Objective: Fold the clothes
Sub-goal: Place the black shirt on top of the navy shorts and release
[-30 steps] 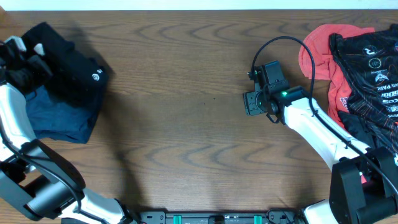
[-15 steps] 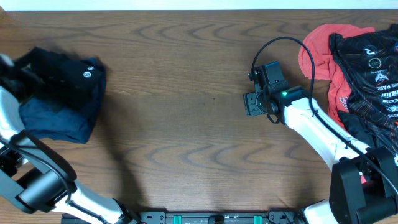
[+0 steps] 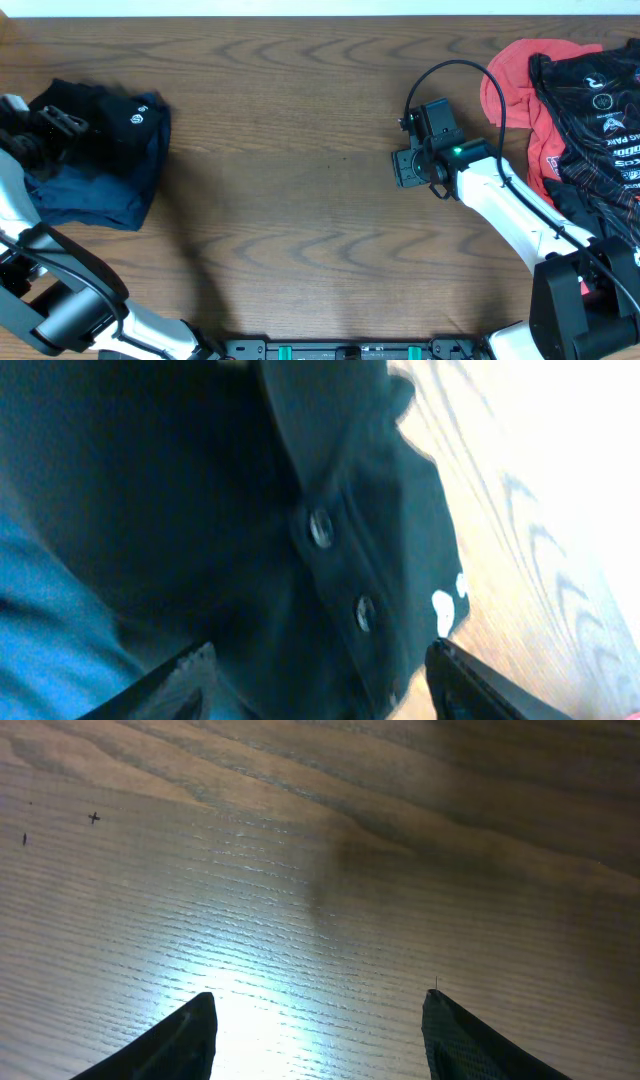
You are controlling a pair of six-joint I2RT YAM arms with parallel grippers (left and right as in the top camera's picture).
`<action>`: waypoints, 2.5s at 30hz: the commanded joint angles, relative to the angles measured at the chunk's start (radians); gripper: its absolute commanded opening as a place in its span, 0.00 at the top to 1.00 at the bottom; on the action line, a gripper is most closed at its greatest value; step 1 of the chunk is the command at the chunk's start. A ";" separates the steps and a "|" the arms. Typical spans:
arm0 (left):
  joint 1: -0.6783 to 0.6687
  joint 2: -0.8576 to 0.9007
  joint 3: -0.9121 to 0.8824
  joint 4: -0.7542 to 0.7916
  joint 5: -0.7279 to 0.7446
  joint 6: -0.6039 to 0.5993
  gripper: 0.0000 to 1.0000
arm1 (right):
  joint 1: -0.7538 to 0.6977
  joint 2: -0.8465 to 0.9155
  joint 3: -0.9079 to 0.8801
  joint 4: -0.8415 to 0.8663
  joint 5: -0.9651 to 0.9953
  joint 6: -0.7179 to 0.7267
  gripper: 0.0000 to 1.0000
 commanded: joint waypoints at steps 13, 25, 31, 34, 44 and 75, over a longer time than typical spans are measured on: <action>-0.018 0.037 -0.033 0.001 -0.066 -0.007 0.44 | -0.006 0.000 0.002 -0.004 0.010 0.011 0.36; -0.014 0.037 -0.030 -0.042 -0.068 -0.007 0.94 | -0.006 0.000 0.002 -0.016 0.010 0.011 0.36; 0.021 -0.043 -0.030 -0.114 -0.251 -0.008 0.94 | -0.006 0.000 0.002 -0.021 0.014 0.011 0.36; 0.019 -0.031 -0.031 -0.105 -0.344 -0.016 0.94 | -0.006 0.000 0.002 -0.017 0.018 0.011 0.36; 0.019 0.090 -0.033 -0.096 -0.371 -0.023 0.55 | -0.006 0.000 0.002 -0.021 0.018 0.011 0.36; -0.098 -0.021 -0.028 0.092 0.107 0.098 0.12 | -0.006 0.000 0.002 -0.022 0.018 0.011 0.35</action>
